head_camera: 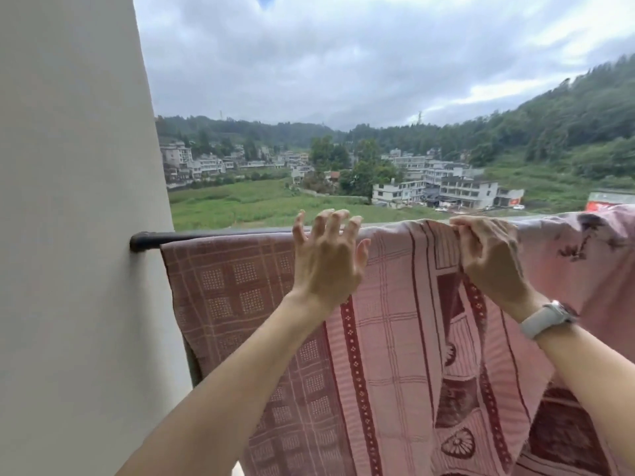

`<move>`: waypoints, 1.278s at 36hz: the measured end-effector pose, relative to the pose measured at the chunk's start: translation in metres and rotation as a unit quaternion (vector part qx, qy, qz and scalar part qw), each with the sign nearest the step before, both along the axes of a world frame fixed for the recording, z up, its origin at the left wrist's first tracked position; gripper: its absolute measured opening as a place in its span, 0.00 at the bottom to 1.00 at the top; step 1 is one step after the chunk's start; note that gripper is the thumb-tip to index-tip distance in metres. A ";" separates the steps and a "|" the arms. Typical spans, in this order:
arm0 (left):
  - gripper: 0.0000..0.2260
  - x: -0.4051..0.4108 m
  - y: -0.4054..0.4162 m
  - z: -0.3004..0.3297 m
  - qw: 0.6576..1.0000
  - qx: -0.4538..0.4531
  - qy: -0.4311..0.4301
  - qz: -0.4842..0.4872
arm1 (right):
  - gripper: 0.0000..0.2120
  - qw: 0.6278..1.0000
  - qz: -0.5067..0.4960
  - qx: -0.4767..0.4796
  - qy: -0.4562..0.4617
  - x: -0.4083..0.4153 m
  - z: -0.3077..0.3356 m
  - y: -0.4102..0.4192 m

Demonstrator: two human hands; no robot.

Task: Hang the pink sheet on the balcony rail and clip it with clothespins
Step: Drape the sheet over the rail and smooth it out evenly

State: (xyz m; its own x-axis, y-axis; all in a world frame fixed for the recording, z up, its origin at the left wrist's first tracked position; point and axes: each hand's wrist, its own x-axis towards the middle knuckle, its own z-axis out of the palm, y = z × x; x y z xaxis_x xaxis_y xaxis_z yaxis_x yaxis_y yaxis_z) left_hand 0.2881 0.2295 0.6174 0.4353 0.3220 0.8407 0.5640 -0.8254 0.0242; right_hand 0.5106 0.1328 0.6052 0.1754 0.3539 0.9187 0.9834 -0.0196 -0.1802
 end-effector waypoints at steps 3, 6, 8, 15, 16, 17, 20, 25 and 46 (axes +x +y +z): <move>0.18 0.040 -0.019 0.007 0.998 -0.008 0.044 -0.040 | 0.17 0.997 -0.060 -0.046 -0.017 0.030 0.002 -0.031; 0.19 0.081 -0.039 0.012 0.995 -0.007 0.072 -0.070 | 0.18 0.987 -0.129 -0.100 -0.004 0.074 0.005 -0.060; 0.20 0.108 -0.054 0.016 0.993 -0.003 0.083 -0.089 | 0.19 0.977 -0.168 -0.128 0.002 0.104 0.007 -0.078; 0.19 0.216 -0.107 0.021 0.987 -0.011 0.111 -0.113 | 0.20 0.974 -0.194 -0.119 0.021 0.200 0.013 -0.145; 0.20 0.234 -0.115 0.021 0.987 -0.017 0.114 -0.113 | 0.20 0.974 -0.192 -0.117 0.018 0.216 0.013 -0.154; 0.20 0.253 -0.124 0.020 0.987 -0.023 0.116 -0.112 | 0.20 0.975 -0.191 -0.115 0.015 0.233 0.012 -0.162; 0.19 0.307 -0.147 0.018 0.987 -0.033 0.114 -0.113 | 0.20 0.977 -0.178 -0.111 0.027 0.282 0.010 -0.183; 0.22 0.389 -0.181 0.020 0.986 -0.045 0.096 -0.125 | 0.19 0.979 -0.157 -0.112 0.060 0.354 0.006 -0.212; 0.20 0.581 -0.202 0.021 0.996 0.068 0.049 -0.009 | 0.20 0.969 0.119 -0.214 -0.022 0.526 0.039 -0.205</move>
